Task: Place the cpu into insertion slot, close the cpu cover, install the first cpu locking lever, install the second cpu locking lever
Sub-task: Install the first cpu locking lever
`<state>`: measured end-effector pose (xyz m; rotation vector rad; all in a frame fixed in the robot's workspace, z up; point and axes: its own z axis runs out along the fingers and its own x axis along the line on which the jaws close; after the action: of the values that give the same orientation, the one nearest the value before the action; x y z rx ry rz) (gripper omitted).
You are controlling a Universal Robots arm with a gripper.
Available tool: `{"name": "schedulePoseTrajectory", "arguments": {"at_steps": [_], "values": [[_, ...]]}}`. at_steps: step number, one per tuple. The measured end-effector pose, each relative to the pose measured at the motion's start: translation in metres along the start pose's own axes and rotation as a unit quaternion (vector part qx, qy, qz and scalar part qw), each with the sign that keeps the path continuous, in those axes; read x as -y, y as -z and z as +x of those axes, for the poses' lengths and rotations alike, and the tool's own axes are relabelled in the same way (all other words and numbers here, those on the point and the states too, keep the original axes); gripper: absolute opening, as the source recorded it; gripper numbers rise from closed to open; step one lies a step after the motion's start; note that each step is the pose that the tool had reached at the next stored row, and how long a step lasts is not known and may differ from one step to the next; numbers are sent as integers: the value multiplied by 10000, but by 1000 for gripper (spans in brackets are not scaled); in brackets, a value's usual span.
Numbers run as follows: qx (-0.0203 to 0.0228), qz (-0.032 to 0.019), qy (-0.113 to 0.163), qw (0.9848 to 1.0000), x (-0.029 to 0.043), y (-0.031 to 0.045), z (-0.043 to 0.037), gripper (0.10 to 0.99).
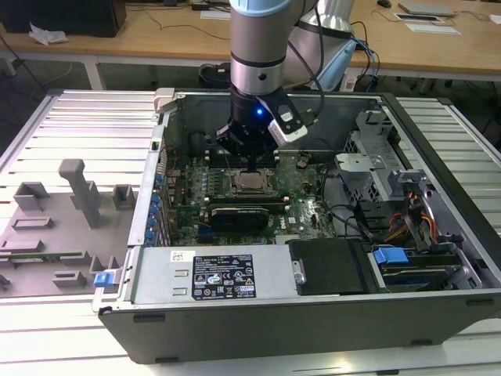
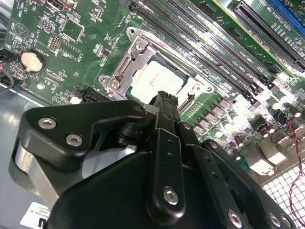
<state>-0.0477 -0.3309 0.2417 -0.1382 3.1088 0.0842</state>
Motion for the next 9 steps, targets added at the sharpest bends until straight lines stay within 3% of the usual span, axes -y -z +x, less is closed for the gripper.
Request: {"name": "schedulePoseTrajectory", "arguments": {"at_steps": [9], "values": [[6, -56, -1, 10000, -3, 3, 33, 106]]}}
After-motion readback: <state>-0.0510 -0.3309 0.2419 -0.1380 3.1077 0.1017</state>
